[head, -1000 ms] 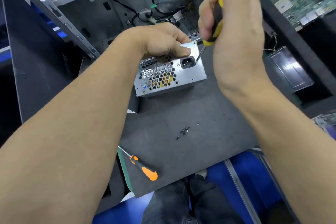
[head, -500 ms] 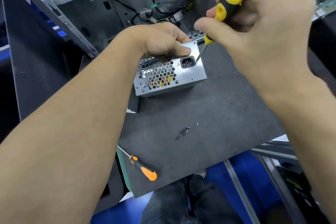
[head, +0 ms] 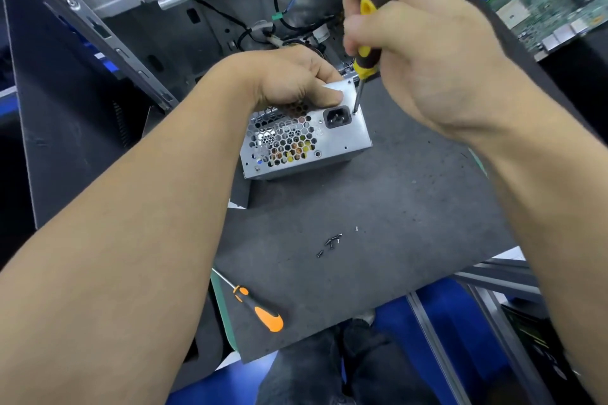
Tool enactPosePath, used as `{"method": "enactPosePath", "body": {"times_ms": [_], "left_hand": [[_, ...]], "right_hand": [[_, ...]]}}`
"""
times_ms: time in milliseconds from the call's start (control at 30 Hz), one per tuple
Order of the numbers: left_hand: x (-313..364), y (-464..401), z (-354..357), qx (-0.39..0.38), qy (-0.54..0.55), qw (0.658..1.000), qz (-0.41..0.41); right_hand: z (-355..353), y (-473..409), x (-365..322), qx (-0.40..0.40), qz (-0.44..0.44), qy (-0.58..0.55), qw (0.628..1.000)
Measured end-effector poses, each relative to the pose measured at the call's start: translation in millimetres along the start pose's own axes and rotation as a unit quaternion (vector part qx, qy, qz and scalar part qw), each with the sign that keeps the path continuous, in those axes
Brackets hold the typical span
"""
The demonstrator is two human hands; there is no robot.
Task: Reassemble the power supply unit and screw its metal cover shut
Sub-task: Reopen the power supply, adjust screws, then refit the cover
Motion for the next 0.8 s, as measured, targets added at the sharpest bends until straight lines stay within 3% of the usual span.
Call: {"method": "enactPosePath", "body": {"times_ms": [133, 200, 500, 667, 800], "left_hand": [[-2, -1, 1, -0.002, -0.001, 1.0, 0.007], [0, -1, 1, 0.0, 0.001, 1.0, 0.012], [0, 0, 4, -0.014, 0.002, 1.0, 0.006], [2, 0, 2, -0.016, -0.016, 1.0, 0.022], [3, 2, 4, -0.02, 0.015, 1.0, 0.017]], "right_hand": [[-13, 8, -2, -0.046, -0.029, 0.11, 0.992], [-18, 10, -4, -0.025, -0.027, 0.154, 0.987], [-17, 30, -14, 0.221, -0.069, 0.263, 0.937], [4, 26, -8, 0.058, -0.059, 0.172, 0.982], [-3, 23, -9, -0.015, -0.053, 0.16, 0.985]]}}
Point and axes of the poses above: each hand's wrist, its own y-axis away from the middle knuckle, its own z-axis out of the palm, x = y × z, the point moved 6 cm from there along -y, towards the middle knuckle, and after that the axes turned 3 degrees about -z, right-handed, at the moved point
